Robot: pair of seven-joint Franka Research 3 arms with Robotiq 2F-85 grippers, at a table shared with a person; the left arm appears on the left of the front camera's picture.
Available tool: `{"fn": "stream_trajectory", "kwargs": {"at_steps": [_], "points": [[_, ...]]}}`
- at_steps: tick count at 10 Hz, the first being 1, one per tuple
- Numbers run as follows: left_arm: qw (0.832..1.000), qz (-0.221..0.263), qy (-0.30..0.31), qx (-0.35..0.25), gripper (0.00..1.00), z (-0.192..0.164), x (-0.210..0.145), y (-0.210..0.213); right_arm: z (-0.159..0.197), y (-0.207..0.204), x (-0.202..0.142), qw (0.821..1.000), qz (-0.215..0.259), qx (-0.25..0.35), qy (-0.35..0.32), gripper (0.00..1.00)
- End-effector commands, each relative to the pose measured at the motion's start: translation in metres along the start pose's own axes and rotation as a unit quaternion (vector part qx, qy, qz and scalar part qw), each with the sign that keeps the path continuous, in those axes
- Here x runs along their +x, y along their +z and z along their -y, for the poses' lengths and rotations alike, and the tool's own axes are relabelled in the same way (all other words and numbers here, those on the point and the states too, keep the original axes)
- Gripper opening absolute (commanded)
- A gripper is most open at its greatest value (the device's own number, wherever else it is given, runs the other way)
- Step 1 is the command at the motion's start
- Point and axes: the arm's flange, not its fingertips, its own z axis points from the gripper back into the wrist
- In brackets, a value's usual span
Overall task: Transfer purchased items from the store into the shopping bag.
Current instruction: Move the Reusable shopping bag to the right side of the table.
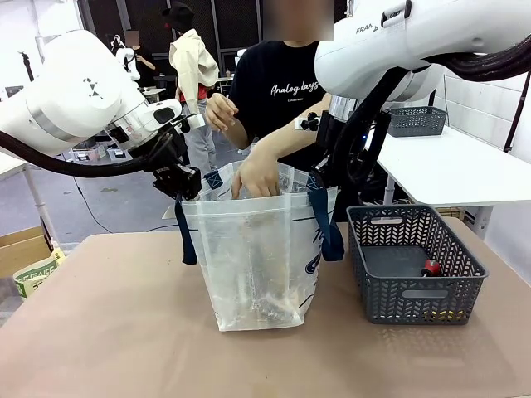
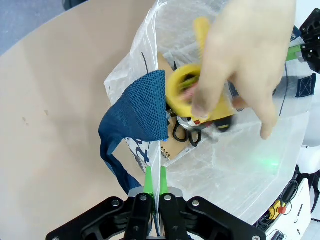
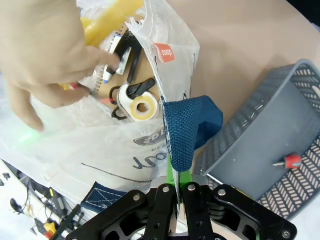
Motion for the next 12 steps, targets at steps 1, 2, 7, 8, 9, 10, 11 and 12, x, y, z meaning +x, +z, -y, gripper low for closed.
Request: {"fn": "stream_trajectory", "kwargs": {"at_steps": [1, 2, 7, 8, 9, 10, 11, 12], "points": [[1.0, 0.002, 0.001, 0.004, 0.0, -0.0002, 0.0006, 0.0014, 0.0009, -0.0003, -0.0004, 1.0, 0.0, 0.0, -0.001, 0.0], [1.0, 0.002, 0.001, 0.004, 0.0, -0.0002, 0.0006, 0.0014, 0.0009, -0.0003, -0.0004, 1.0, 0.0, 0.0, -0.001, 0.0], [1.0, 0.002, 0.001, 0.004, 0.0, -0.0002, 0.0006, 0.0014, 0.0009, -0.0003, -0.0004, 1.0, 0.0, 0.0, -0.001, 0.0], [1.0, 0.002, 0.001, 0.004, 0.0, -0.0002, 0.0006, 0.0014, 0.0009, -0.0003, -0.0004, 1.0, 0.0, 0.0, -0.001, 0.0], [1.0, 0.002, 0.001, 0.004, 0.0, -0.0002, 0.0006, 0.0014, 0.0009, -0.0003, -0.0004, 1.0, 0.0, 0.0, -0.001, 0.0], [1.0, 0.002, 0.001, 0.004, 0.0, -0.0002, 0.0006, 0.0014, 0.0009, -0.0003, -0.0004, 1.0, 0.0, 0.0, -0.001, 0.0], [1.0, 0.002, 0.001, 0.004, 0.0, -0.0002, 0.0006, 0.0014, 0.0009, -0.0003, -0.0004, 1.0, 0.0, 0.0, -0.001, 0.0], [1.0, 0.002, 0.001, 0.004, 0.0, -0.0002, 0.0006, 0.0014, 0.0009, -0.0003, -0.0004, 1.0, 0.0, 0.0, -0.001, 0.0]]}}
